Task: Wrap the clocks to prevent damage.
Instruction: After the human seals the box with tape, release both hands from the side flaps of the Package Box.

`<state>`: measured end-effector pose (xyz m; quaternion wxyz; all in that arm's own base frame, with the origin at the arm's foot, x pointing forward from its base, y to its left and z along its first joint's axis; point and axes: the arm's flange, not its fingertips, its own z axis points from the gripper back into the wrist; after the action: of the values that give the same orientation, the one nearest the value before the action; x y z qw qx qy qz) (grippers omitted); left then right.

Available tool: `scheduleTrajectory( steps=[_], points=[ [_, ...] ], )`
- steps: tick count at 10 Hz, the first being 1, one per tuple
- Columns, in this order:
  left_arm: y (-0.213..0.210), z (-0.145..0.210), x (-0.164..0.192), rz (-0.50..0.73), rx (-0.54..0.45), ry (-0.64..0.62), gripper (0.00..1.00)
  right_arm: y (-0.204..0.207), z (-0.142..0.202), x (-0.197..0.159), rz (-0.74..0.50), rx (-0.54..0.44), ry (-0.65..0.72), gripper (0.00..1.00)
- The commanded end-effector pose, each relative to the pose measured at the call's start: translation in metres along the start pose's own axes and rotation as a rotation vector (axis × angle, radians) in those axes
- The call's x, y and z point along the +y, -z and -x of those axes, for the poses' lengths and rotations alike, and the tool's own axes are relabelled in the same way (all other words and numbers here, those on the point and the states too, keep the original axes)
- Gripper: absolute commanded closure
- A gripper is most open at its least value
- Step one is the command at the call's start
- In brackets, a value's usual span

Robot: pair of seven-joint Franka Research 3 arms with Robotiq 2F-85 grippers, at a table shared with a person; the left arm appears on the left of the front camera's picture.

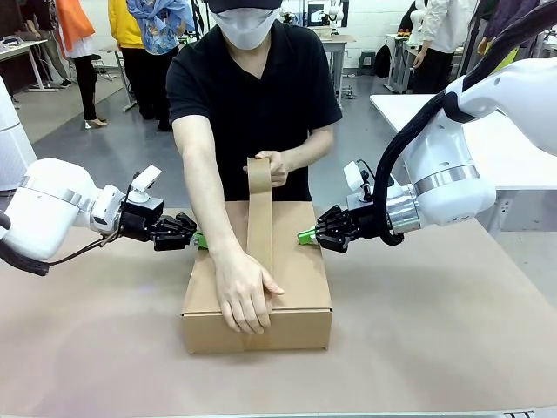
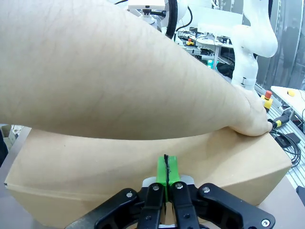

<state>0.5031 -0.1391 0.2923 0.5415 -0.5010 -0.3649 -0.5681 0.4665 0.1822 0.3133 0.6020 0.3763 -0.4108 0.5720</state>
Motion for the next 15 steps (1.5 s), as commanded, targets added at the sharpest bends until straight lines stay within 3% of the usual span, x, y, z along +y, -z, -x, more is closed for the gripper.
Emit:
scheduleTrajectory(
  steps=[1,15],
  points=[
    [0.0008,0.0005,-0.0001,-0.002,0.003,0.000,0.99,0.0024,0.0020,0.0001,0.008,0.003,0.017,0.99],
    [0.0008,0.0005,-0.0001,-0.002,0.003,0.000,0.99,0.0024,0.0020,0.0001,0.008,0.003,0.017,0.99]
  ],
)
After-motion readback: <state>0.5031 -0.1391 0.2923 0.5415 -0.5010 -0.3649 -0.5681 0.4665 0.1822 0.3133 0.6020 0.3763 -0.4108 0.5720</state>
